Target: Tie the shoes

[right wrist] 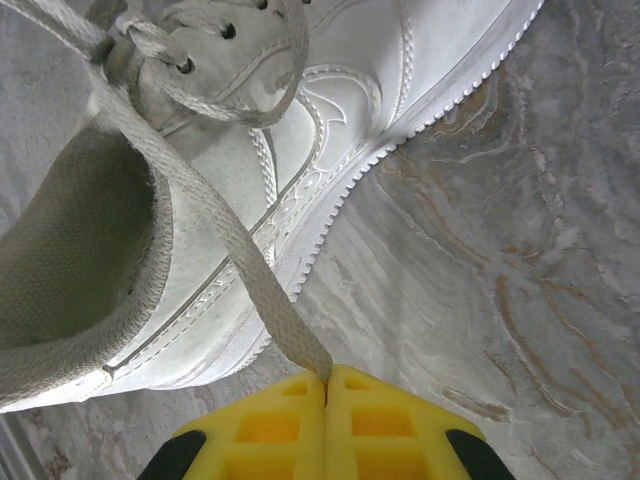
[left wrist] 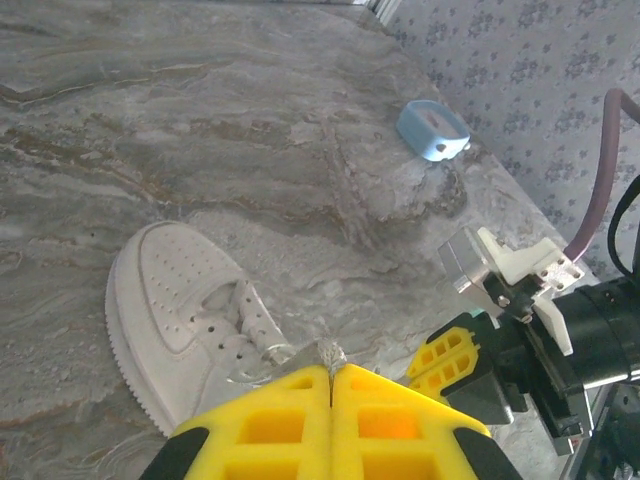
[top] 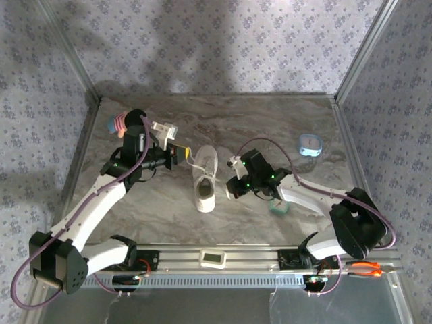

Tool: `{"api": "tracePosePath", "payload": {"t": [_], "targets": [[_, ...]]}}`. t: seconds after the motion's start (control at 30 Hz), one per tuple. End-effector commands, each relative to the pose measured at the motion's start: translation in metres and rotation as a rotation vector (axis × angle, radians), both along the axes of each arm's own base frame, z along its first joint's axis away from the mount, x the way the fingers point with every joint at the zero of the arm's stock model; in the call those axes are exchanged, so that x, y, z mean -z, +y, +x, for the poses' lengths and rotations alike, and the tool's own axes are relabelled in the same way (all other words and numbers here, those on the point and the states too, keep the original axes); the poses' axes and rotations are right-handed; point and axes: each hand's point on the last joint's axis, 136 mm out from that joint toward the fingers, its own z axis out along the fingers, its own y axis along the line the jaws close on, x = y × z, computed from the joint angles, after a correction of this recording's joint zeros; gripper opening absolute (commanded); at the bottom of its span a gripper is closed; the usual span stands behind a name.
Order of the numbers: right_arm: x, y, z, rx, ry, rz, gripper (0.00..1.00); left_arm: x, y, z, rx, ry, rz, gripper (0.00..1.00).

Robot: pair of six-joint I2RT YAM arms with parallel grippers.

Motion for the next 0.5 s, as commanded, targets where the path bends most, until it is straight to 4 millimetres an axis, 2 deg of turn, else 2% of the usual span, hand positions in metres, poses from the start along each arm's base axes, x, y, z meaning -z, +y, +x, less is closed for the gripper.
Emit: {"api": "tracePosePath", "payload": {"t": [0.0, 0.1, 0.2, 0.27, 0.37, 0.47], "targets": [[-0.012, 0.010, -0.001, -0.018, 0.009, 0.048, 0.01, 0.012, 0.009, -0.008, -0.016, 0.019, 0.060, 0.00], [-0.018, 0.011, -0.001, -0.018, 0.001, 0.063, 0.00, 0.025, 0.015, -0.012, -0.030, 0.052, 0.082, 0.01], [-0.021, 0.012, -0.001, -0.019, -0.003, 0.067, 0.00, 0.033, 0.021, -0.016, -0.051, 0.063, 0.094, 0.09], [-0.021, 0.012, -0.002, -0.021, 0.003, 0.070, 0.00, 0.036, 0.027, -0.017, -0.077, 0.060, 0.104, 0.19], [-0.024, 0.015, -0.004, -0.035, 0.007, 0.077, 0.00, 0.036, 0.040, -0.017, -0.128, 0.043, 0.125, 0.43], [-0.027, 0.017, -0.005, -0.046, 0.008, 0.080, 0.00, 0.030, 0.053, -0.018, -0.168, 0.007, 0.142, 0.51]]}}
